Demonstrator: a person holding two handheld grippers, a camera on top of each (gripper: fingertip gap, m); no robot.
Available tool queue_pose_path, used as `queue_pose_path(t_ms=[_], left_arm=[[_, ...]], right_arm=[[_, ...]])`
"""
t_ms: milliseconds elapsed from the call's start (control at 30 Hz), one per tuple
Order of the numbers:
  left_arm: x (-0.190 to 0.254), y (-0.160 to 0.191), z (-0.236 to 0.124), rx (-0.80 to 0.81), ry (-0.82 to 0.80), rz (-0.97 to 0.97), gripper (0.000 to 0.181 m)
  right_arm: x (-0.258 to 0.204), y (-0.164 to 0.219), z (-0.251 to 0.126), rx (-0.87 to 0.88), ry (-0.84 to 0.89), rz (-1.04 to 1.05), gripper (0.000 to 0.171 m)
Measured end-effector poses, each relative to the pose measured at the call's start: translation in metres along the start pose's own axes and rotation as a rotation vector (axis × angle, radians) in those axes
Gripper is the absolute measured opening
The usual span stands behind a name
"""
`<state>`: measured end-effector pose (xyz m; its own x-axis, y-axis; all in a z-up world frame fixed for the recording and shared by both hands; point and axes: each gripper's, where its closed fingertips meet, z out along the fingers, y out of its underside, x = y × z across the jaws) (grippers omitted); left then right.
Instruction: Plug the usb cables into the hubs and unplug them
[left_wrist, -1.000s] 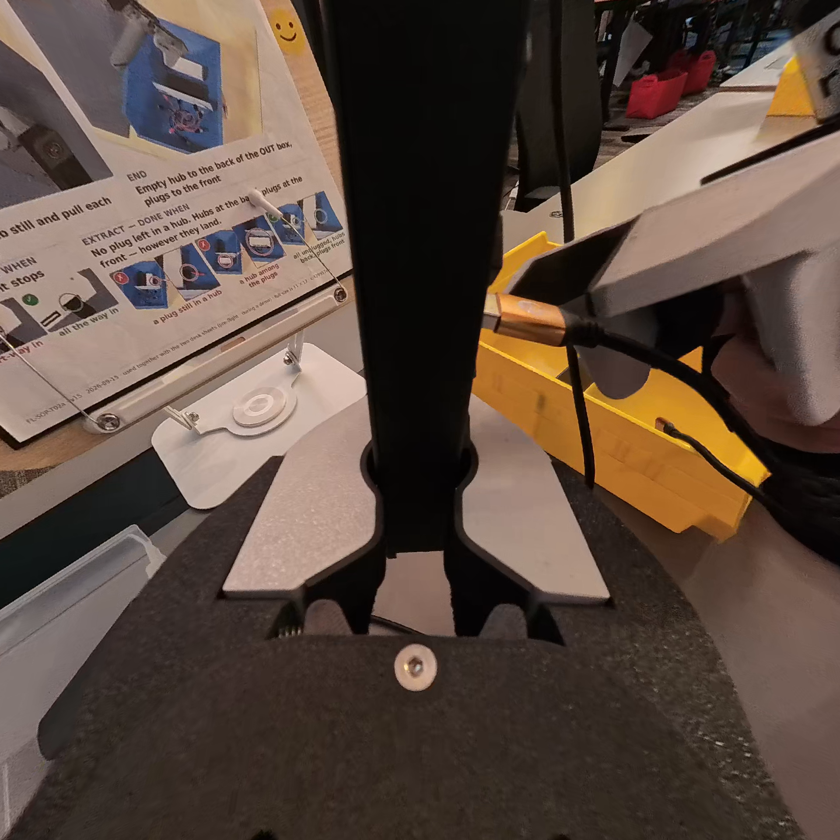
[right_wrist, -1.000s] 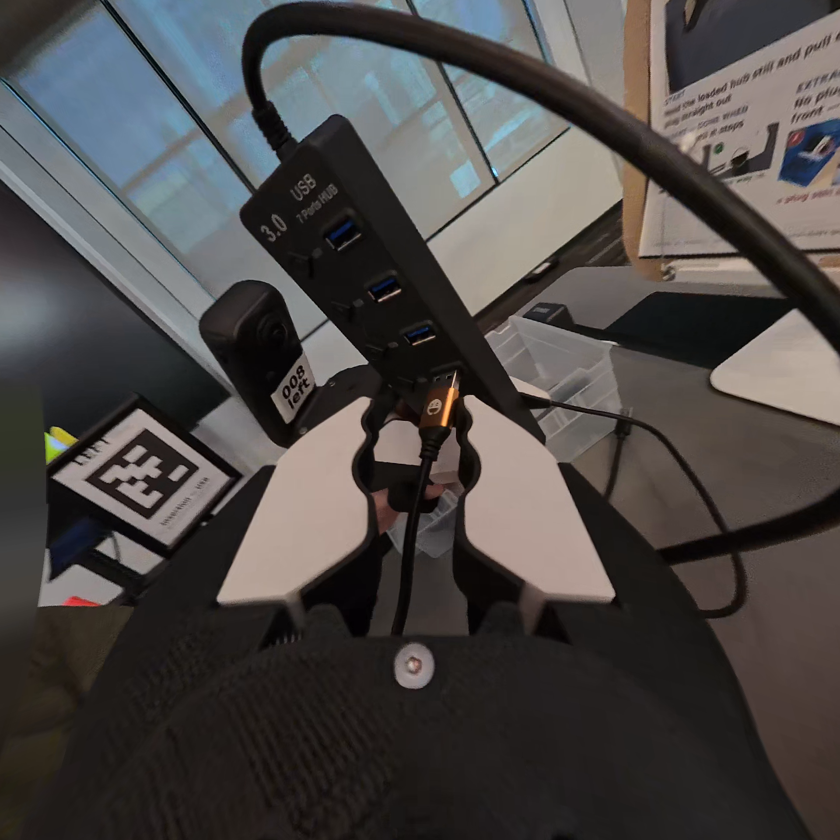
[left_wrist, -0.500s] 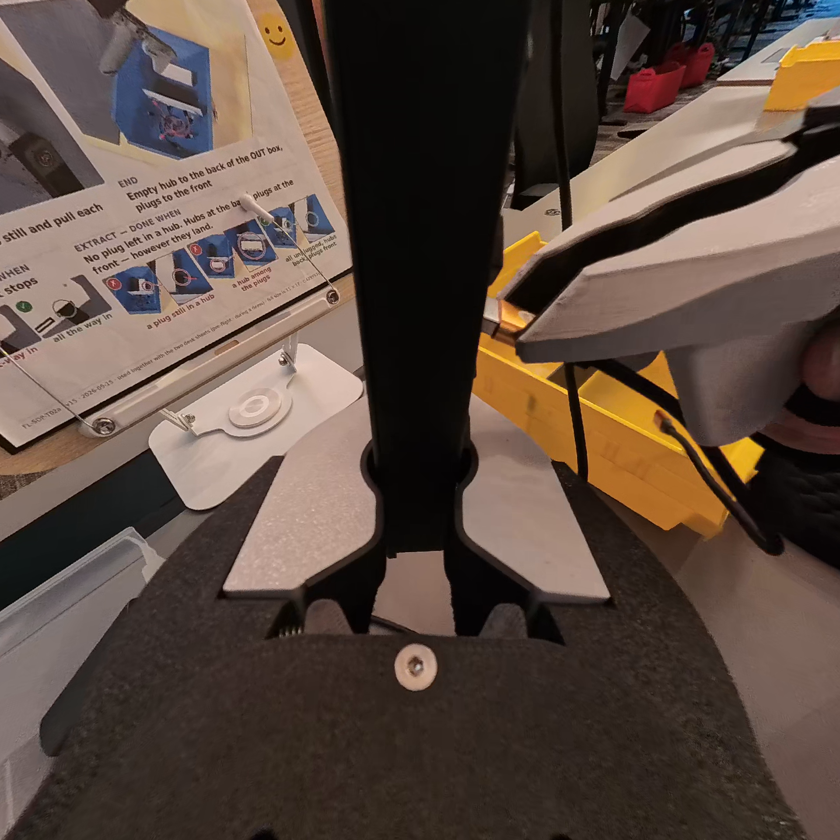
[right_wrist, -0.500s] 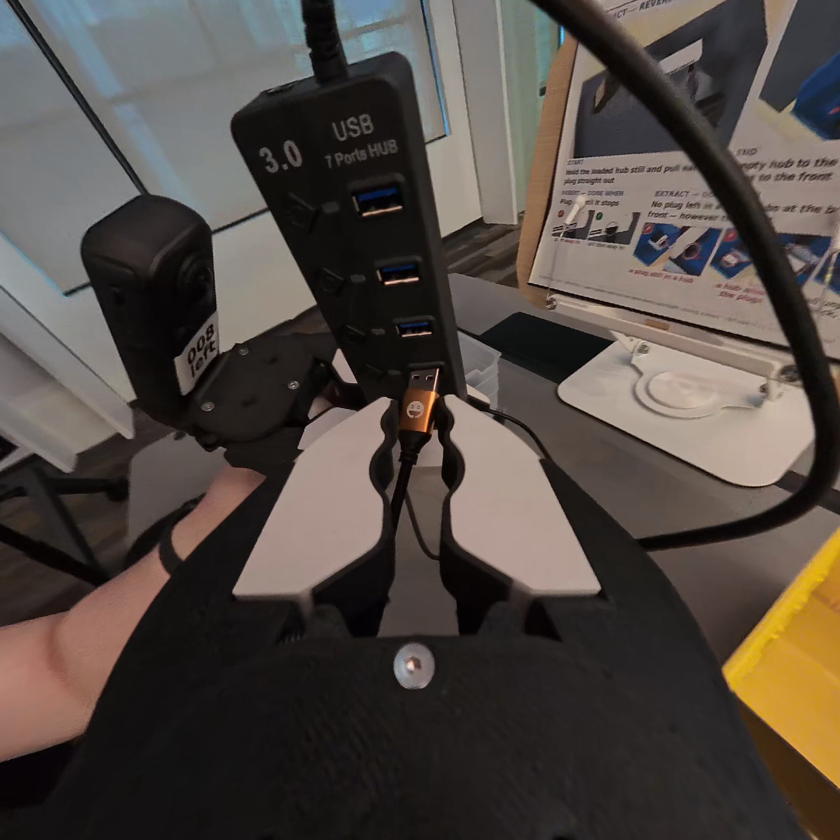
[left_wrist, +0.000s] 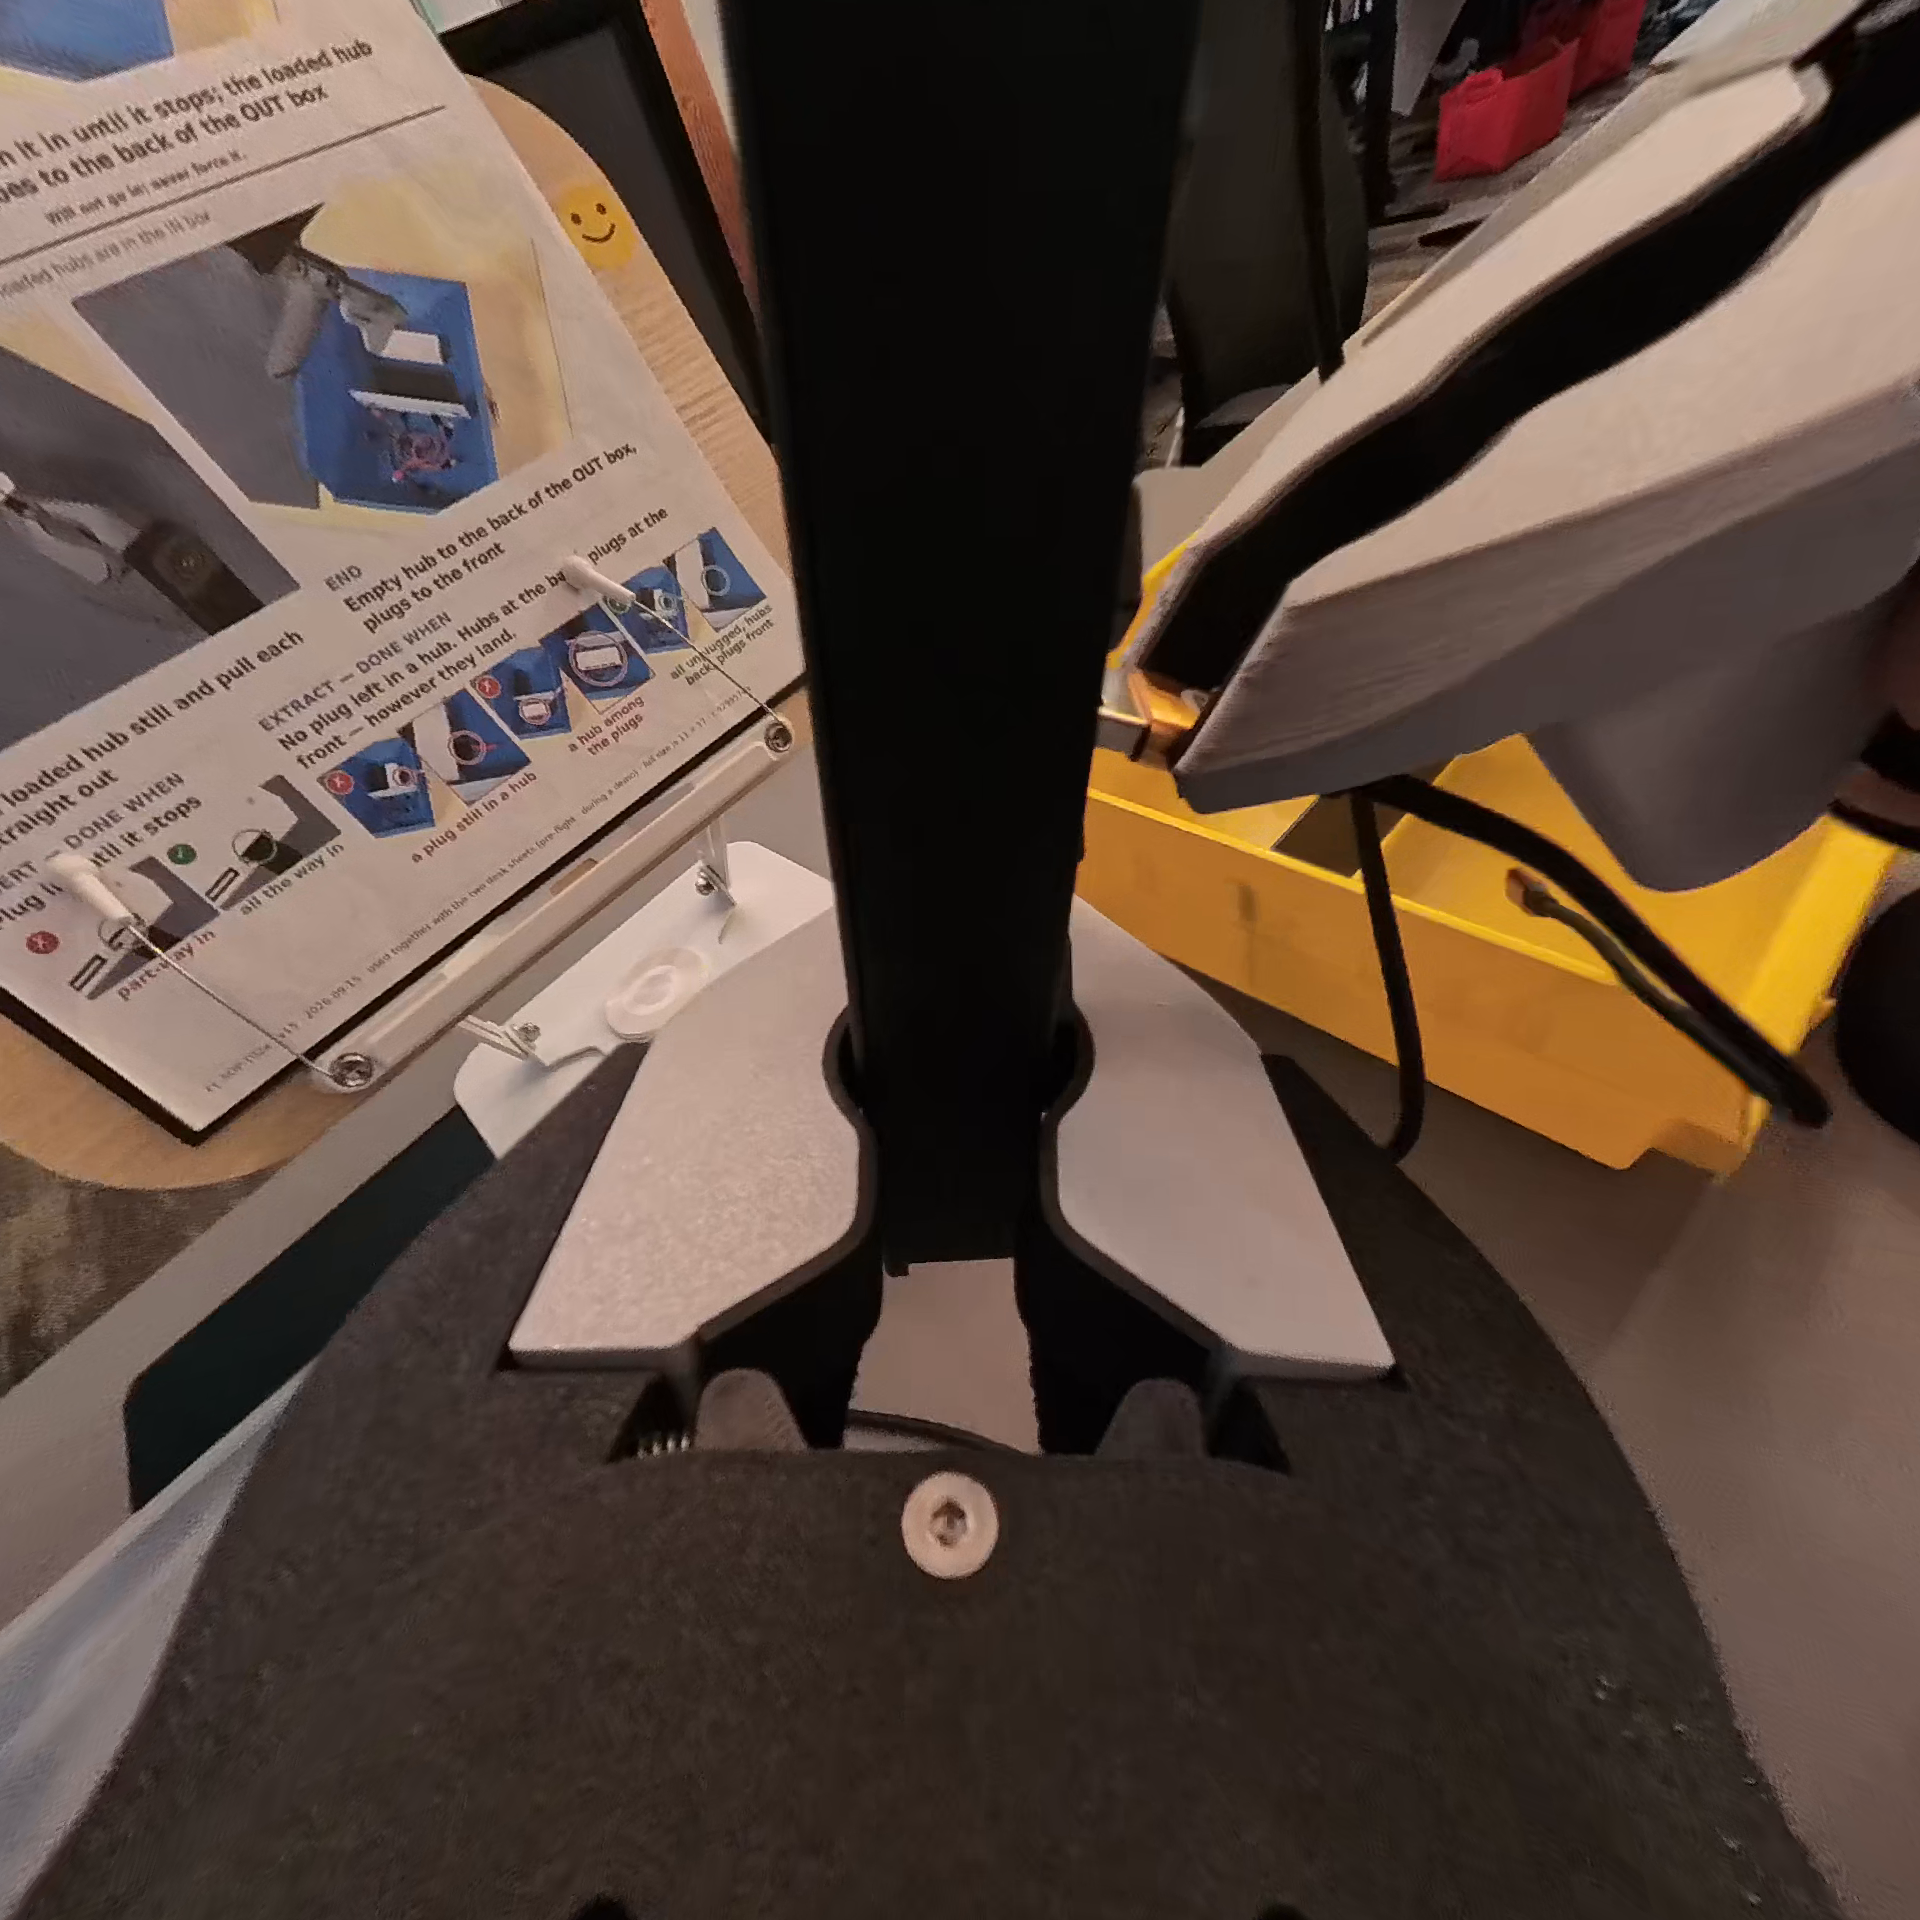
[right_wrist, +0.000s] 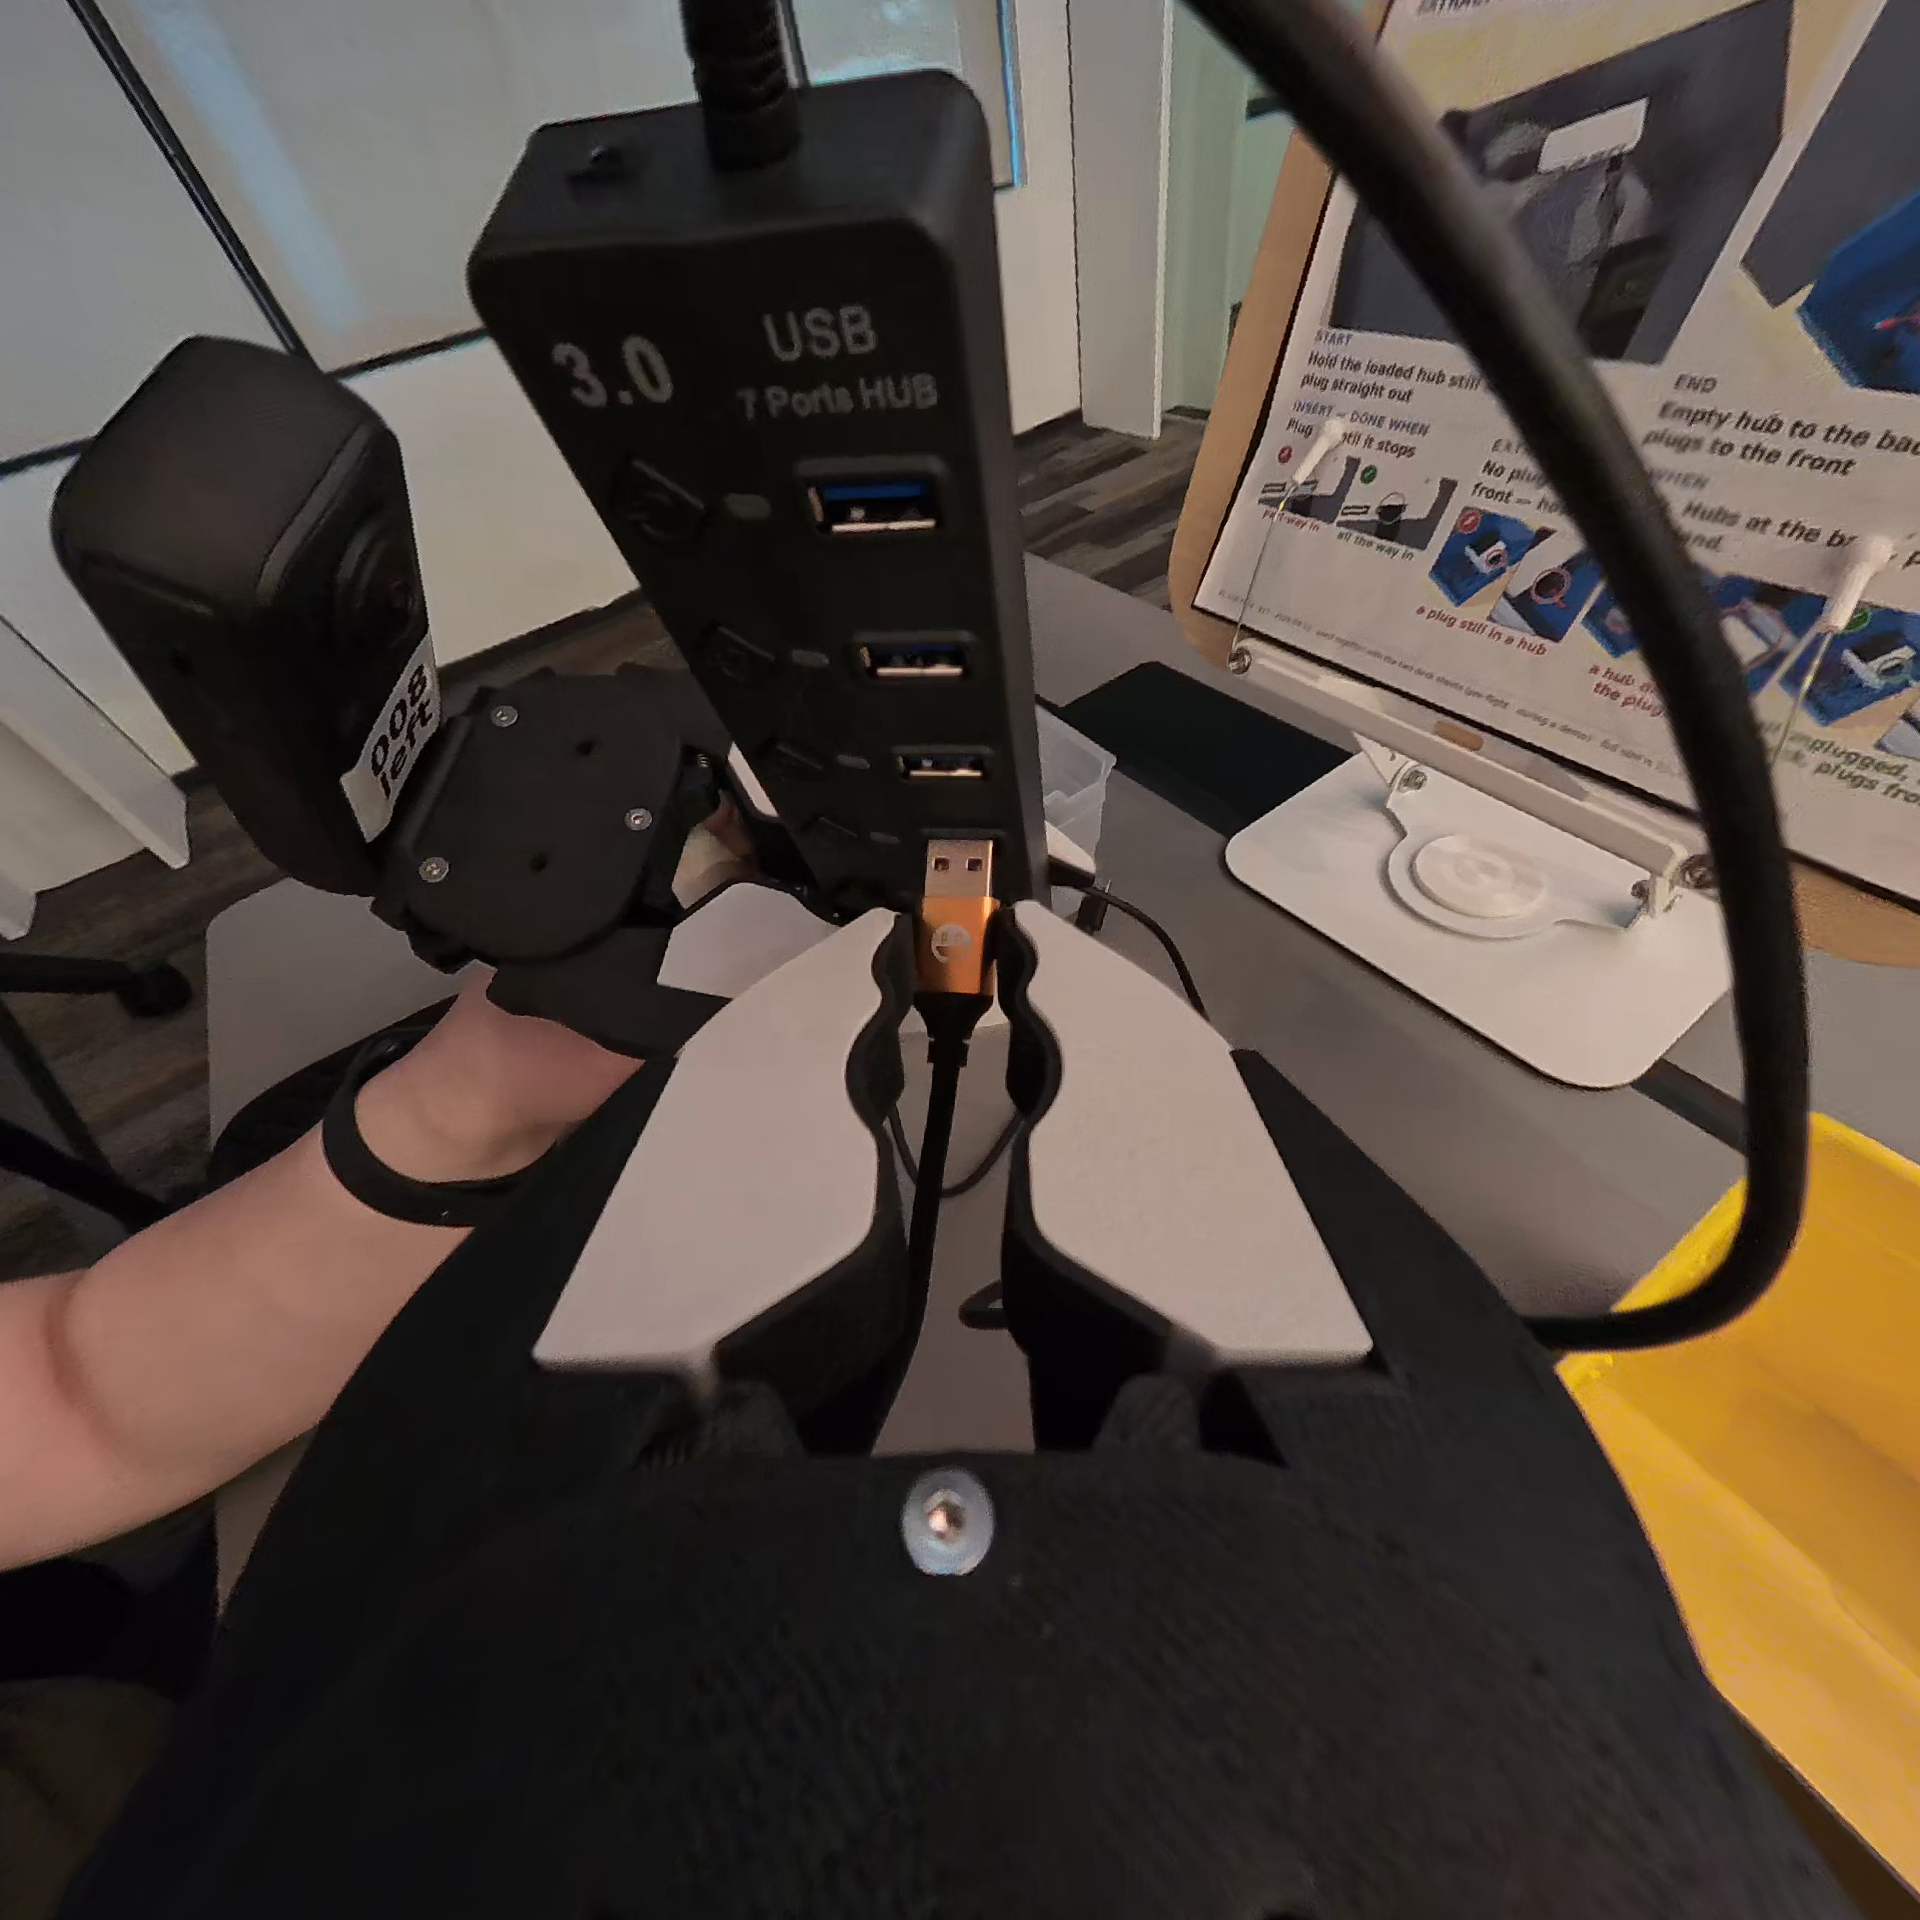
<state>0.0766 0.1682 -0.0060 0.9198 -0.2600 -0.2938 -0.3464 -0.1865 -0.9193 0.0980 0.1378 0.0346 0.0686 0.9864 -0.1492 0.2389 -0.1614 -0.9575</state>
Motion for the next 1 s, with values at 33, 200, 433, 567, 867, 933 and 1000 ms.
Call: queue_pose_path(t_ms=[33,200,433,567,867,933,1000], left_arm=[[0.000,0.000,0.000,-0.006,-0.015,0.021,0.026],[-0.005,0.001,0.000,-0.035,-0.095,0.102,0.026],[-0.001,-0.003,0.001,-0.002,-0.055,-0.027,0.027],[-0.001,-0.004,0.000,0.003,-0.049,-0.075,0.027],[0.003,-0.010,-0.003,0.018,-0.019,-0.159,0.026],[0.002,-0.010,-0.003,0.022,-0.029,-0.140,0.026],[0.000,-0.010,-0.003,0.032,-0.054,-0.096,0.026]], right_arm=[[0.001,0.001,-0.001,-0.010,-0.003,0.009,0.016],[0.002,0.000,-0.004,-0.004,-0.019,0.085,0.015],[0.003,-0.012,-0.006,0.096,0.026,0.019,0.015],[0.001,-0.015,-0.004,0.136,0.044,-0.026,0.015],[-0.002,-0.019,-0.004,0.191,0.113,-0.161,0.015],[-0.002,-0.019,-0.004,0.184,0.101,-0.138,0.015],[-0.002,-0.018,-0.005,0.173,0.055,-0.064,0.015]])
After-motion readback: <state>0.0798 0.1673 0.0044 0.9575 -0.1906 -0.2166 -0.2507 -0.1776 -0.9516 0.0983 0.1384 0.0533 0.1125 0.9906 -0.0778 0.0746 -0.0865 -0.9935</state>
